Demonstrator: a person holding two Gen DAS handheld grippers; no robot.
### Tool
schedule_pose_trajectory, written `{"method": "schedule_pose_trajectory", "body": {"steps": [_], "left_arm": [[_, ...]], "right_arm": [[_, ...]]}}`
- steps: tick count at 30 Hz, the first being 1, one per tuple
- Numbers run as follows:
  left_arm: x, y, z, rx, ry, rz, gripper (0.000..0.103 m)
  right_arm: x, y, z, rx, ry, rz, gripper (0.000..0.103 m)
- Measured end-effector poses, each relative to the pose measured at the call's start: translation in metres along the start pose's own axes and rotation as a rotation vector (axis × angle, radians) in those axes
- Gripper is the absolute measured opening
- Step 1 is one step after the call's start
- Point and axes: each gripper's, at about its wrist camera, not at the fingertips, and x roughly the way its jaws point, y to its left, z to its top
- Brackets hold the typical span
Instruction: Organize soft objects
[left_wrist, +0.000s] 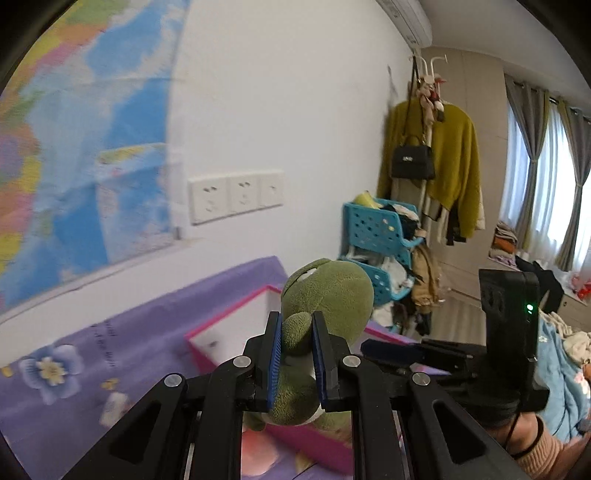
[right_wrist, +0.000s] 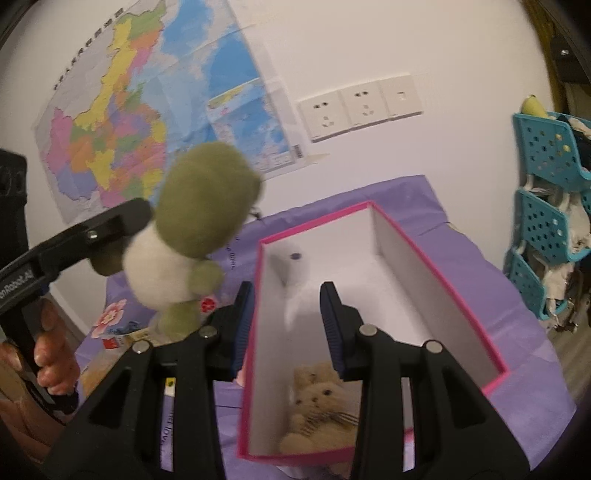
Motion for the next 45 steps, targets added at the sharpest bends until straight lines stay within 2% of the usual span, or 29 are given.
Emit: {"method": "schedule_pose_trajectory", "body": {"steps": [5, 9, 10, 12, 14, 17, 22, 29, 32, 35, 40, 45], "left_arm": [[0.039, -0.008, -0.002, -0.034, 0.051, -0.010, 0.017], [0.067, -0.006, -0.008, -0.067, 0.122, -0.010, 0.032], [0.069, -0.006, -0.010, -0.067, 0.127, -0.007, 0.034], [0.073, -0.006, -0.015, -0.067, 0.136, 0.000, 0.045], [0.071, -0.003, -0.018, -0.073, 0.135, 0.019, 0.046], [0.060, 0.004, -0.021, -0.092, 0.124, 0.019, 0.047], [0.013, 0.015, -0.025, -0.089, 0.041, 0.057, 0.059], [-0.067, 0.057, -0.042, -0.128, -0.057, 0.179, 0.066], [-0.084, 0.075, -0.052, -0.150, -0.056, 0.267, 0.066], [-0.099, 0.095, -0.068, -0.184, -0.036, 0.310, 0.066], [-0.113, 0.118, -0.101, -0.201, 0.033, 0.399, 0.066], [-0.116, 0.132, -0.134, -0.203, 0.127, 0.442, 0.066]], "right_arm": [[-0.004, -0.019, 0.000, 0.042, 0.013, -0.069, 0.039], [-0.004, -0.034, -0.004, 0.083, 0.028, -0.095, 0.039], [-0.004, -0.034, -0.004, 0.087, 0.028, -0.093, 0.039], [-0.004, -0.034, -0.004, 0.083, 0.025, -0.099, 0.039], [-0.004, -0.032, -0.003, 0.079, 0.024, -0.084, 0.039], [-0.004, -0.026, -0.002, 0.054, 0.022, -0.063, 0.039], [-0.001, -0.012, -0.003, 0.024, 0.025, 0.011, 0.039], [0.006, 0.029, -0.005, -0.069, 0.030, 0.150, 0.048], [0.011, 0.048, -0.009, -0.108, 0.043, 0.213, 0.048], [0.021, 0.066, -0.015, -0.144, 0.074, 0.257, 0.048], [0.037, 0.096, -0.030, -0.195, 0.142, 0.331, 0.048], [0.060, 0.127, -0.054, -0.216, 0.235, 0.396, 0.048]]}}
